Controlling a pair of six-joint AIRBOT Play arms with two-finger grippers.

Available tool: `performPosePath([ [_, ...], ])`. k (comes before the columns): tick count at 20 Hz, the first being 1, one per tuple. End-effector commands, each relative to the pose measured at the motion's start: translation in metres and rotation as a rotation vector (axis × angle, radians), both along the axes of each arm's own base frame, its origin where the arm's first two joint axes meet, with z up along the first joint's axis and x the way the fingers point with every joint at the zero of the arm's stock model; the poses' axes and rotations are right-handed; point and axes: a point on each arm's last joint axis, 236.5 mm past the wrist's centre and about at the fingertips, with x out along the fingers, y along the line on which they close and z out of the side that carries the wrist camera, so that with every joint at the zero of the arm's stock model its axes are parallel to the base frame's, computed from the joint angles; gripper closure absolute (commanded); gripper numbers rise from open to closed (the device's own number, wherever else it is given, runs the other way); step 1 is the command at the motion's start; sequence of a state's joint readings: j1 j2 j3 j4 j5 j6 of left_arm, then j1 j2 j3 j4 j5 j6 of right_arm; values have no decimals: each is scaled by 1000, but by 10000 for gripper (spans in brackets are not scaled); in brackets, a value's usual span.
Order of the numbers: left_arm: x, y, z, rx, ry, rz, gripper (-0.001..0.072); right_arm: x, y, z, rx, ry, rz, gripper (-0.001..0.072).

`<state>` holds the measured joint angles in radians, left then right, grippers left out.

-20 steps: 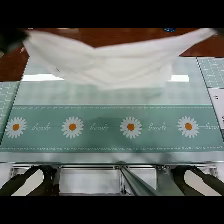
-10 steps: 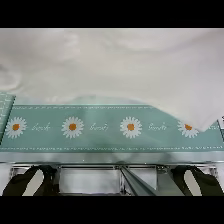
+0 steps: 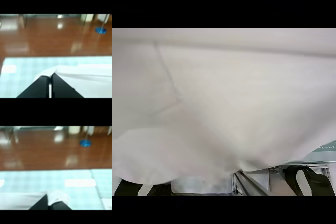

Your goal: Fold the shirts.

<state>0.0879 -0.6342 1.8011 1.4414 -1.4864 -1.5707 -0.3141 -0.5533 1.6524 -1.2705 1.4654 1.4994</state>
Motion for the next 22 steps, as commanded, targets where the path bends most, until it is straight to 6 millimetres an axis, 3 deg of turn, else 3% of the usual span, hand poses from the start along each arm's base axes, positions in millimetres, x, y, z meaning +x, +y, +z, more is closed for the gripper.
performPosePath([
  [1,59,-4,-85,-81,201,-9,671,51,24,-75,132,160,161,691],
  [5,149,-25,-199,-230,424,-68,671,135,6,-167,258,343,174,691],
  [8,215,-26,-280,-306,582,-46,671,196,20,-224,354,443,278,691],
  [12,299,-38,-370,-485,665,-14,671,291,11,-310,399,489,195,691],
  [15,348,-44,-418,-580,672,13,671,350,11,-357,433,527,173,691],
  [17,367,-50,-441,-631,699,30,671,375,16,-381,478,571,166,691],
  [19,377,-55,-451,-666,721,19,671,390,18,-397,515,597,151,691],
  [22,380,-57,-441,-649,726,-20,671,390,22,-408,511,640,179,691],
])
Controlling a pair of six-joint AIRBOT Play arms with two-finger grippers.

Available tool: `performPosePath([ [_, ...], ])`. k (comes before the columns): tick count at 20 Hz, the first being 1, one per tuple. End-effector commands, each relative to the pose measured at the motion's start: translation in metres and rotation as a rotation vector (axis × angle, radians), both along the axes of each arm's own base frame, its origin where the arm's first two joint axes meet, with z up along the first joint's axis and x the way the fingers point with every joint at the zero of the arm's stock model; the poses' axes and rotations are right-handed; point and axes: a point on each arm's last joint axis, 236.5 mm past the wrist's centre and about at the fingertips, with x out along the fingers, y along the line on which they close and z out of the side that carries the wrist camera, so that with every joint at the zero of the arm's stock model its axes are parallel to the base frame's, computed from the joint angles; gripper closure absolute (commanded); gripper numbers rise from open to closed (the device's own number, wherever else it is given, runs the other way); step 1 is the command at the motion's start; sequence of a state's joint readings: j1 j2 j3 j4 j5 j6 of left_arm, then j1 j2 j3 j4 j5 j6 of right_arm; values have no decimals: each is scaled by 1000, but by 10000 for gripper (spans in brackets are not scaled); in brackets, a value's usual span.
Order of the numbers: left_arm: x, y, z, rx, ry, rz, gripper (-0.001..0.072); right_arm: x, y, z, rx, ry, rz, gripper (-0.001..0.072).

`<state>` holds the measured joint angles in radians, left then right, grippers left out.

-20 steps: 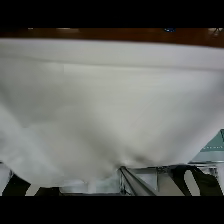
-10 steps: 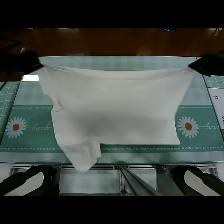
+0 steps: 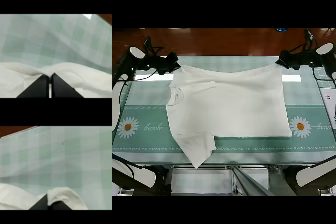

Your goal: Fold the shirts.

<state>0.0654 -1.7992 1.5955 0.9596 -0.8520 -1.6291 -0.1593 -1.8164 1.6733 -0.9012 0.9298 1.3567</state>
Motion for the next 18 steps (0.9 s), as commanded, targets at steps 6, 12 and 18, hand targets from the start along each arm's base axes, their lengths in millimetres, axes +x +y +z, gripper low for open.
performPosePath([
  [6,-52,3,37,37,79,-362,671,-45,-22,-10,49,189,109,690],
  [12,-140,11,-28,125,432,-522,671,-108,-43,-62,-47,433,186,691],
  [18,-172,5,-65,90,535,-529,671,-135,-36,-92,-17,529,193,690],
])
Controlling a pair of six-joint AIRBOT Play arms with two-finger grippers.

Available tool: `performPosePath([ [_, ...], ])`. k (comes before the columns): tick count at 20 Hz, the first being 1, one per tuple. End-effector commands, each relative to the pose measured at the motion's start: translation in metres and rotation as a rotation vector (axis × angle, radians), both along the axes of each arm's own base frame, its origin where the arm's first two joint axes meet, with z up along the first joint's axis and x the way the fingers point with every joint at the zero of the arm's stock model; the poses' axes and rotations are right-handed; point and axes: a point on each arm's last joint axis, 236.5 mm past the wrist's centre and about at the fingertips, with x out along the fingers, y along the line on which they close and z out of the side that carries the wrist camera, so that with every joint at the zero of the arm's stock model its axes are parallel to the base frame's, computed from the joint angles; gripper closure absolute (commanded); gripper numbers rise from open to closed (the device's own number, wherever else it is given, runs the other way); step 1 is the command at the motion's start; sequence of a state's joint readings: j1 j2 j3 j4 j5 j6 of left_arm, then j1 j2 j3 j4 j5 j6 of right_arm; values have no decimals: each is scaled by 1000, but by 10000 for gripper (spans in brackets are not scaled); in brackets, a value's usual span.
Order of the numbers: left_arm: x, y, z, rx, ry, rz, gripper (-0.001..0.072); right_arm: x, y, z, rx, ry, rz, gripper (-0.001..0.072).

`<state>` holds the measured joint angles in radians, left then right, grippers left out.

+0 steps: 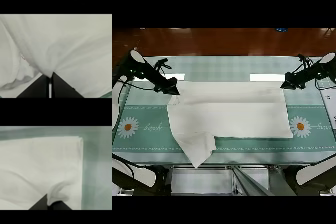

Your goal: Fold the shirts.

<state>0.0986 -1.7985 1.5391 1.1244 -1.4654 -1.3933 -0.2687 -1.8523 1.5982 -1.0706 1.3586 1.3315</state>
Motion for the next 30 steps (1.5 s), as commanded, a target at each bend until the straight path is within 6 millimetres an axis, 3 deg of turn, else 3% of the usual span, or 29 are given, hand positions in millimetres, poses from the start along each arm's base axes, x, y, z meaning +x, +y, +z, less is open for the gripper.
performPosePath([
  [1,-17,1,-12,5,56,-14,671,-22,3,-16,10,76,14,690],
  [7,-23,6,-11,3,80,-12,670,-30,4,-21,11,107,21,687],
  [8,-23,6,-11,3,82,-9,647,-30,3,-21,11,109,13,590],
  [9,-25,6,-10,3,95,-3,502,-32,4,-21,14,127,-4,347],
  [10,-31,6,-8,-1,117,-16,226,-37,5,-19,22,148,4,295],
  [12,-41,15,0,8,154,-23,201,-45,-10,-7,-2,164,-4,295],
  [16,-59,35,32,13,99,45,201,-41,-72,50,-114,-4,-189,296],
  [17,-68,43,36,19,76,86,201,-47,-86,61,-145,-60,-243,295],
  [19,-98,59,35,27,36,189,201,-75,-97,62,-174,-121,-337,295],
  [20,-120,62,30,20,34,244,201,-94,-93,55,-172,-137,-358,295],
  [22,-168,50,19,-52,67,302,201,-135,-74,30,-151,-134,-381,295],
  [24,-199,33,7,-110,87,387,201,-143,-44,26,-49,-203,-479,295],
  [27,-230,16,-17,-116,138,485,201,-155,4,33,118,-215,-428,296],
  [30,-251,3,-37,-115,196,507,201,-161,9,35,129,-198,-406,296],
])
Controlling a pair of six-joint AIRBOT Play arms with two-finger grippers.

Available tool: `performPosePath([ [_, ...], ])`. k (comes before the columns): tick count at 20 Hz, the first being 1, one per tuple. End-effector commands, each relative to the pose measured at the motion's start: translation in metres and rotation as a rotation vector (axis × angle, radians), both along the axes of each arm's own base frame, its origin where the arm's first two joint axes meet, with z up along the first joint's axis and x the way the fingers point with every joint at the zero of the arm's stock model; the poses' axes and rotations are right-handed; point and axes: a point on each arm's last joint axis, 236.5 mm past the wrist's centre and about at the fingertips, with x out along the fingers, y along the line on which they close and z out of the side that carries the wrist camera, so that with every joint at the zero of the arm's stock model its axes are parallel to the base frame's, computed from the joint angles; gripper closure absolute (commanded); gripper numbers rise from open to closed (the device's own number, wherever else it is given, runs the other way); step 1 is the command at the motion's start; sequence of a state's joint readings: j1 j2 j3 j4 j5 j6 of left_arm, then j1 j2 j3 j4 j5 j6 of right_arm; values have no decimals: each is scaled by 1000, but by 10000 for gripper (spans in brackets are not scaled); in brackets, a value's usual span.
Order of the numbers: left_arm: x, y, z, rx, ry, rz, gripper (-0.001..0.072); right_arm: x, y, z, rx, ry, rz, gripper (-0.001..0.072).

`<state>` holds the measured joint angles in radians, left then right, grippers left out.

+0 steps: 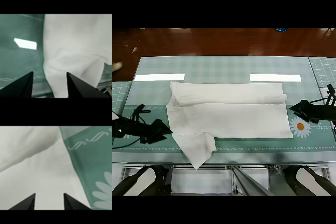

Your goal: Fold the shirts.

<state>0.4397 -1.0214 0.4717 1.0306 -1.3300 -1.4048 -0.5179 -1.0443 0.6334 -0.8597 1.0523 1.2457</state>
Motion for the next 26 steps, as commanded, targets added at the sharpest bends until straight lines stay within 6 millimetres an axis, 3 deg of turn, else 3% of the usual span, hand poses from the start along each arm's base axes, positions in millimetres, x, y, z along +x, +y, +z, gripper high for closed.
performPosePath([
  [1,-25,-22,-21,-24,54,56,201,-7,17,3,58,-23,1,296],
  [5,-8,-40,-34,29,11,49,202,-5,9,7,78,-23,-41,296],
  [8,-17,-59,-49,51,36,-55,204,-8,-29,14,92,-35,-169,296],
  [9,-20,-64,-54,52,51,-81,293,-18,-43,10,80,-9,-201,296],
  [10,-24,-67,-57,50,63,-101,536,-40,-54,-1,59,70,-215,296],
  [11,-26,-68,-58,48,66,-113,668,-65,-61,-14,42,182,-243,296],
  [12,-26,-68,-57,46,61,-121,671,-88,-60,-27,33,288,-253,296],
  [14,-25,-69,-56,42,53,-124,671,-115,-42,-38,76,397,-225,296],
  [16,-23,-71,-54,30,51,-112,671,-128,-27,-44,103,446,-185,296],
  [18,-22,-73,-53,21,49,-104,671,-141,-25,-51,54,505,-140,295],
  [22,-21,-73,-53,22,45,-109,671,-137,-9,-61,74,539,-63,295],
  [26,-21,-73,-53,21,45,-108,671,-91,-5,-73,84,412,-122,296],
])
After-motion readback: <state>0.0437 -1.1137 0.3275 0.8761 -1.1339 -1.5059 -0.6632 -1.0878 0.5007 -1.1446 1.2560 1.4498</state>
